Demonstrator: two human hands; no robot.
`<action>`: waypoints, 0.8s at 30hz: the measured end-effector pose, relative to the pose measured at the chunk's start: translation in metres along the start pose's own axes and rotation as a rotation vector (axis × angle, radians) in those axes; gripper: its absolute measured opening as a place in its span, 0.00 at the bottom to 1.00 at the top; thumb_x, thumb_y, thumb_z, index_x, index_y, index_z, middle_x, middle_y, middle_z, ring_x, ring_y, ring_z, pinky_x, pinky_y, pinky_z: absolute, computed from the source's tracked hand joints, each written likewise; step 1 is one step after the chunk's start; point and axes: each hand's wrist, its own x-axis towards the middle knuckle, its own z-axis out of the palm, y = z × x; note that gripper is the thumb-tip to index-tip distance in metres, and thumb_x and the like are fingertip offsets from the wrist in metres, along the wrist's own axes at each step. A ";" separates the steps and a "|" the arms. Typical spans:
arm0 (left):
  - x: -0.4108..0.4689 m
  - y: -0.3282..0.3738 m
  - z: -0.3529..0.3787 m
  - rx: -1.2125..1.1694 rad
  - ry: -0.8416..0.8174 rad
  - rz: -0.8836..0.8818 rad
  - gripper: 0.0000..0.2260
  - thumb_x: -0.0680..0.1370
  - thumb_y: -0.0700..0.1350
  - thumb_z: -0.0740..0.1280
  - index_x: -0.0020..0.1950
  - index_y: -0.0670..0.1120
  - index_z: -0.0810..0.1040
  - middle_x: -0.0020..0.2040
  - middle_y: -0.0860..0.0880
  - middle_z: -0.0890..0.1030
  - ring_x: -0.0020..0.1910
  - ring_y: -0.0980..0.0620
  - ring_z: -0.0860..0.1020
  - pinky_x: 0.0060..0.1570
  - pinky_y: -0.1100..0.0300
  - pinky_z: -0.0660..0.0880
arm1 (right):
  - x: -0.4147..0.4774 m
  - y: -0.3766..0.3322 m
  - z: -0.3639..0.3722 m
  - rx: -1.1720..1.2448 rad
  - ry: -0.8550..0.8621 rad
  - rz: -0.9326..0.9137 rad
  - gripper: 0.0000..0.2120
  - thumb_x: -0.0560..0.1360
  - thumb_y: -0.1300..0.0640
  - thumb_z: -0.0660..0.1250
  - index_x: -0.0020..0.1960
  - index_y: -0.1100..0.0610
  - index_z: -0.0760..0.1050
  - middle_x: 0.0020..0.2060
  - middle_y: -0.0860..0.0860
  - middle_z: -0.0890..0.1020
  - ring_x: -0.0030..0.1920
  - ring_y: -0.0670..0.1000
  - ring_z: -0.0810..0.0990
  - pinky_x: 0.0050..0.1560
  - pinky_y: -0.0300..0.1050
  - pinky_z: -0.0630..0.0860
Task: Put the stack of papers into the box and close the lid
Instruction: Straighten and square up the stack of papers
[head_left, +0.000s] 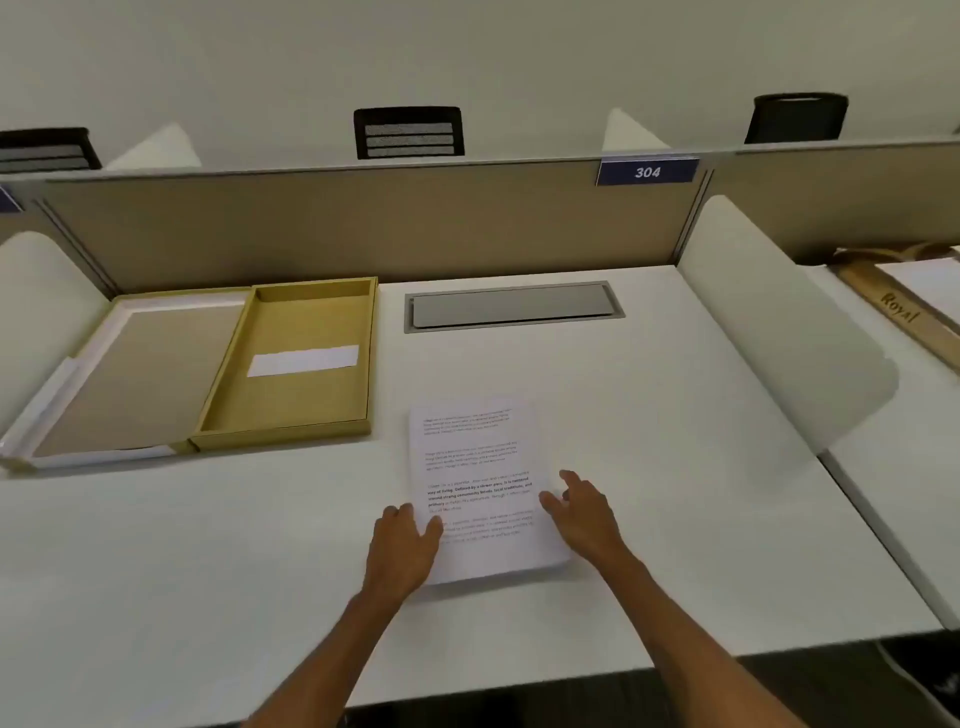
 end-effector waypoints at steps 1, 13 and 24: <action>0.002 0.002 0.002 -0.029 0.011 -0.043 0.25 0.81 0.55 0.62 0.71 0.38 0.70 0.67 0.40 0.74 0.64 0.43 0.74 0.61 0.52 0.72 | 0.002 0.000 0.002 -0.001 0.018 0.012 0.28 0.80 0.46 0.63 0.75 0.59 0.66 0.67 0.59 0.77 0.66 0.59 0.76 0.64 0.52 0.73; 0.035 0.016 -0.013 -0.804 -0.072 -0.553 0.17 0.77 0.50 0.67 0.57 0.37 0.77 0.54 0.37 0.82 0.47 0.39 0.81 0.46 0.50 0.79 | 0.033 -0.013 -0.001 0.489 -0.015 0.394 0.25 0.76 0.46 0.69 0.61 0.66 0.75 0.55 0.61 0.83 0.50 0.61 0.83 0.47 0.53 0.82; 0.054 0.012 -0.013 -0.785 -0.130 -0.473 0.20 0.75 0.55 0.67 0.55 0.40 0.80 0.49 0.40 0.85 0.48 0.39 0.83 0.52 0.45 0.81 | 0.053 -0.010 -0.010 0.522 -0.216 0.312 0.21 0.73 0.49 0.75 0.56 0.66 0.80 0.48 0.59 0.87 0.45 0.59 0.87 0.45 0.50 0.83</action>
